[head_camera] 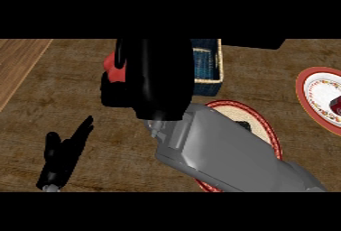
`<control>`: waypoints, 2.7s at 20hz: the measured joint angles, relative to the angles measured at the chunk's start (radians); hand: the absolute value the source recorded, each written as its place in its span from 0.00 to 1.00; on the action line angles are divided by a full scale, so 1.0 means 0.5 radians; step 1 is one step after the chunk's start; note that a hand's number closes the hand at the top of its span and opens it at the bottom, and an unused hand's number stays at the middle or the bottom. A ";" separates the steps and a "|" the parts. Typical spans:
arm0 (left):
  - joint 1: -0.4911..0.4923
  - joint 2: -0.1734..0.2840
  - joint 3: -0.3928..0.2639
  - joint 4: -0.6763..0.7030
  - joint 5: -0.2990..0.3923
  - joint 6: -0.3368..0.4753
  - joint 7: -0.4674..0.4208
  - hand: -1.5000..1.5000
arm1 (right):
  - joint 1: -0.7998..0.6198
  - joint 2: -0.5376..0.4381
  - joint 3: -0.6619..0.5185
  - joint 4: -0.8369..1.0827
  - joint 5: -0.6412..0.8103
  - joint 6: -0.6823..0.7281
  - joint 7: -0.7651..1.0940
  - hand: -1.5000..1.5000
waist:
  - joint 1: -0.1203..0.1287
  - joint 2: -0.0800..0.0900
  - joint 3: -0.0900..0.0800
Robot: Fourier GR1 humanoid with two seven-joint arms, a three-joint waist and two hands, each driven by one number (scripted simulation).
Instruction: Pick the bell pepper from the placemat and place it in the basket
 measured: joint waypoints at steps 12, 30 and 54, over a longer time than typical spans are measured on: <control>0.005 -0.029 0.009 -0.007 -0.017 0.033 0.032 0.50 | -0.832 -0.001 -0.414 0.675 -0.013 -0.033 0.129 1.00 | -0.052 0.015 0.001; 0.056 -0.068 0.041 -0.035 -0.035 0.030 -0.030 0.50 | -1.105 0.005 -0.724 1.627 -0.282 -0.473 -0.174 1.00 | -0.089 0.042 0.014; 0.144 -0.083 0.127 -0.037 -0.027 -0.012 -0.038 0.50 | -0.913 -0.010 -0.629 2.148 -0.351 -0.776 -0.405 0.00 | -0.189 0.013 0.033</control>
